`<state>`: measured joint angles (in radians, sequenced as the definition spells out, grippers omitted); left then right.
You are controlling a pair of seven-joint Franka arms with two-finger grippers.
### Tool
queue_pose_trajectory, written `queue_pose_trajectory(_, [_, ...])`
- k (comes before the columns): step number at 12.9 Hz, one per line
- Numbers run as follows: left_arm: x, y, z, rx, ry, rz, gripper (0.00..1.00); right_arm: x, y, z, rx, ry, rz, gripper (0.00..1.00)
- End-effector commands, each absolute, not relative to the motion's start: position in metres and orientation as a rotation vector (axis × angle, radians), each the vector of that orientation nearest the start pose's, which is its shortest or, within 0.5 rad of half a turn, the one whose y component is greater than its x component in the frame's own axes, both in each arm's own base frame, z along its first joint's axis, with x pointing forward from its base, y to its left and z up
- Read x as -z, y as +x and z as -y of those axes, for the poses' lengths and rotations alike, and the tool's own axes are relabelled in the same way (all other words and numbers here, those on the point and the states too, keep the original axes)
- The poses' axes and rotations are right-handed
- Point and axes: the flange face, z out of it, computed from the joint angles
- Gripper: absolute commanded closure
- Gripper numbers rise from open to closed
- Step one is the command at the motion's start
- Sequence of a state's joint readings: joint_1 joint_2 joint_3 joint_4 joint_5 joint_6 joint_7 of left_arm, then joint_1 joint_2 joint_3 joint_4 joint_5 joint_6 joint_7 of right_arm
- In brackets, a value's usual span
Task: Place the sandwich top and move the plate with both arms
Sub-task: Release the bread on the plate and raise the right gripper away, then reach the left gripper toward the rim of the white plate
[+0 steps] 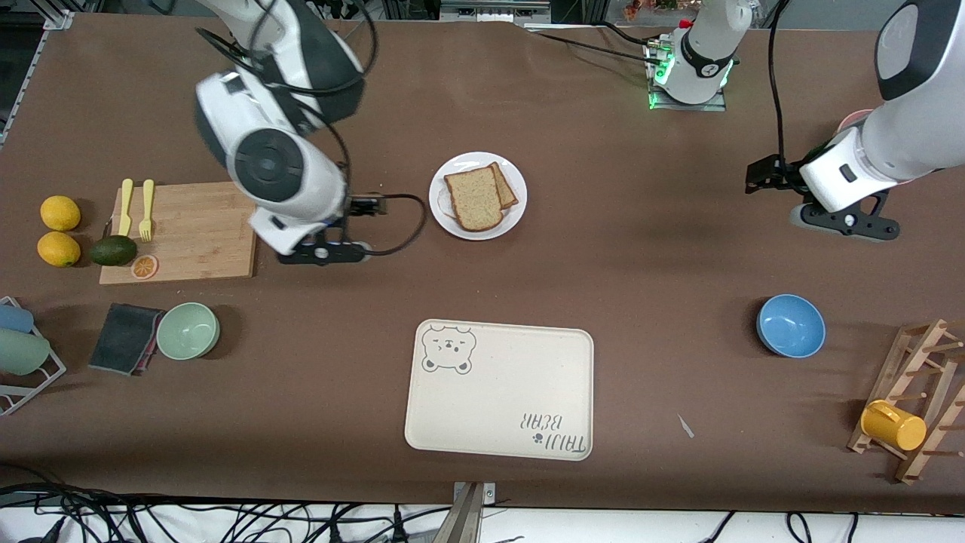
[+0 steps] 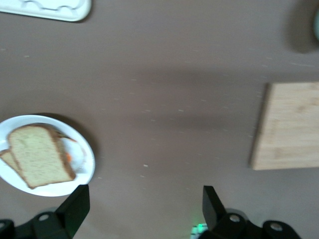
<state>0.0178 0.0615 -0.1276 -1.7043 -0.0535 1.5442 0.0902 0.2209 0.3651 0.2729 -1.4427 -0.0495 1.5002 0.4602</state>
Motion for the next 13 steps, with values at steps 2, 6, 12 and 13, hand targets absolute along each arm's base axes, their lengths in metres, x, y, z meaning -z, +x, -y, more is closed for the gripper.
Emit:
queue_pose_trajectory(2, [-0.525, 0.564, 0.092, -0.4, -3.337, -0.385, 0.0, -0.505, 0.526, -0.175, -0.299, -3.247, 0.133, 0.0])
queue_pose_trajectory(6, [-0.474, 0.582, 0.14, -0.56, -3.502, -0.55, 0.0, -0.549, 0.524, -0.059, -0.258, -3.232, 0.009, 0.0])
queue_pose_trajectory(12, [-0.316, 0.597, 0.245, -0.75, -3.638, -0.912, 0.0, -0.595, 0.527, -0.02, -0.236, -3.211, -0.015, 0.0])
queue_pose_trajectory(13, [-0.296, 0.598, 0.258, -0.691, -3.65, -1.019, 0.0, -0.596, 0.528, -0.017, -0.226, -3.201, -0.034, 0.0])
